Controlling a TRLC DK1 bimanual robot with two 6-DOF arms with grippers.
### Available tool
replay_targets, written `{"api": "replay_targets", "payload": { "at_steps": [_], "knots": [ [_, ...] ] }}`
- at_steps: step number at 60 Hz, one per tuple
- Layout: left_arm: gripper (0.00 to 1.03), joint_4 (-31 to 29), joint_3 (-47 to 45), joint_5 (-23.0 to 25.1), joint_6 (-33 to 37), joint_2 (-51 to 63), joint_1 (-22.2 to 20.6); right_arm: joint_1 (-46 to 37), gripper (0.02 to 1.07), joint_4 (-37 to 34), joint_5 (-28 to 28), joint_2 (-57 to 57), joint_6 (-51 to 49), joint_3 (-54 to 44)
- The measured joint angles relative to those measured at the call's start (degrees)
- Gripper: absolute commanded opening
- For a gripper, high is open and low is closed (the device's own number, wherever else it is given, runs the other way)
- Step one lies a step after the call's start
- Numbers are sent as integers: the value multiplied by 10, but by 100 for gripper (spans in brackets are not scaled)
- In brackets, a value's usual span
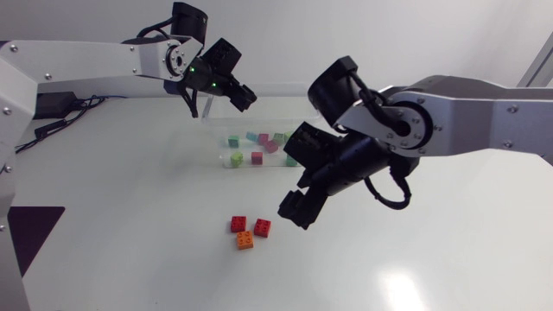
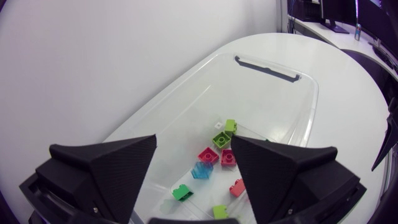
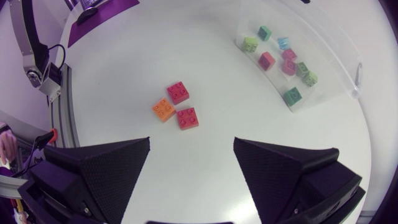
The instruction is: Place the duplo bricks in the container
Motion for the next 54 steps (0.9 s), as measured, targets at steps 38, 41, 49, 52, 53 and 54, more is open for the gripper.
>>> {"api": "replay_targets", "payload": {
  "at_steps": [38, 41, 49, 52, 53, 54],
  "knots": [
    [99, -56, -162, 43, 50, -307, 31, 28, 100, 20, -6, 168, -49, 55],
    [99, -64, -195, 47, 64, -332, 31, 29, 100, 20, -7, 178, -54, 62],
    [99, -88, -284, 55, 108, -385, 31, 29, 100, 19, -8, 200, -66, 77],
    [99, -99, -317, 61, 126, -401, 31, 29, 100, 18, -8, 208, -71, 85],
    [99, -102, -326, 63, 131, -406, 31, 29, 100, 18, -8, 210, -73, 87],
    [99, -103, -336, 64, 137, -410, 31, 29, 99, 17, -8, 214, -75, 90]
  ]
}}
